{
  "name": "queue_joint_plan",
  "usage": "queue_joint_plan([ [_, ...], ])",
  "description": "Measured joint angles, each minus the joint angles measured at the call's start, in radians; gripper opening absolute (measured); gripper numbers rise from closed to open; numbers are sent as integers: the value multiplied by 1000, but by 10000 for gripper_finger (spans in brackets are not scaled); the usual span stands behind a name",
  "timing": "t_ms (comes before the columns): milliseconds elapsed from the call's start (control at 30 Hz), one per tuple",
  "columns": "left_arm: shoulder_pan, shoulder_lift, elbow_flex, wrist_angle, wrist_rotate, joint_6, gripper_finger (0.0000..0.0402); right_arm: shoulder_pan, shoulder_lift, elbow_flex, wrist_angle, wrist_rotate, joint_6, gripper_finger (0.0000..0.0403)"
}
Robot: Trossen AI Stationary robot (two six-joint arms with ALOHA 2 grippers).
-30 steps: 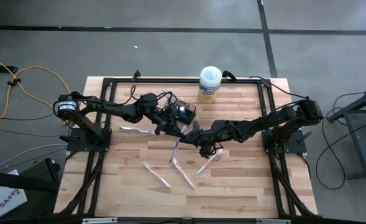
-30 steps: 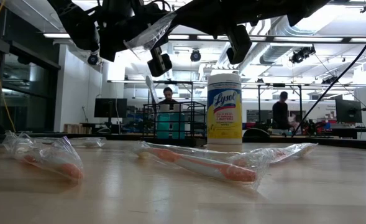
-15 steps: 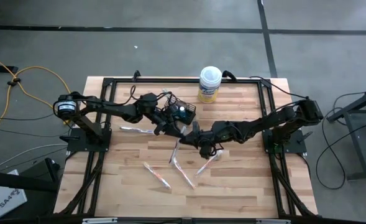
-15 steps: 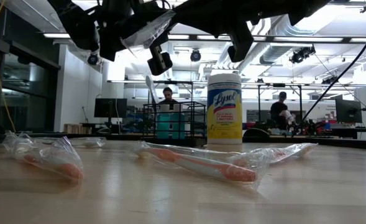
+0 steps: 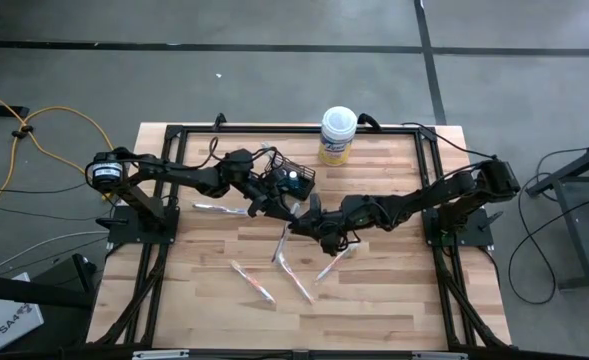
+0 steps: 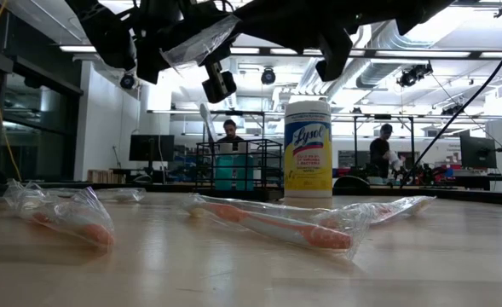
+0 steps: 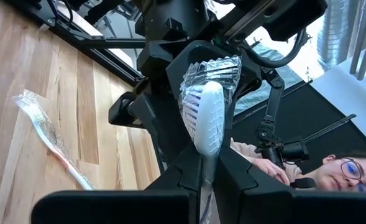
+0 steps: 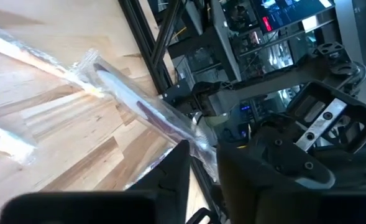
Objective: Pick & Place toothbrushing station
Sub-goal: Put the bottom violet toothbrush into the black mesh organizer
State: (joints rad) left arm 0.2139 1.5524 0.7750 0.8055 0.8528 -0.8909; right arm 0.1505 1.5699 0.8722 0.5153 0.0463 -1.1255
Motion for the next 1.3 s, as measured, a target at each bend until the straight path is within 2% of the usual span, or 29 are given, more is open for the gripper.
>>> queue_joint_plan([
  [167,0,0,0,10,1,0,14,0,0,0,-9,0,0,111],
  [333,0,0,0,14,2,5,14,19,0,0,-13,31,15,131],
  [833,80,-11,0,20,-48,52,14,233,0,0,9,521,61,137],
  [1000,94,-55,0,15,-88,121,14,280,0,0,14,627,162,136],
  [1100,105,-110,0,-37,-153,208,14,297,0,0,13,685,216,136],
  [1167,113,-160,0,-136,-240,294,14,304,0,0,12,715,242,136],
  [1300,100,-271,0,-396,-560,455,14,309,0,0,6,737,299,136],
])
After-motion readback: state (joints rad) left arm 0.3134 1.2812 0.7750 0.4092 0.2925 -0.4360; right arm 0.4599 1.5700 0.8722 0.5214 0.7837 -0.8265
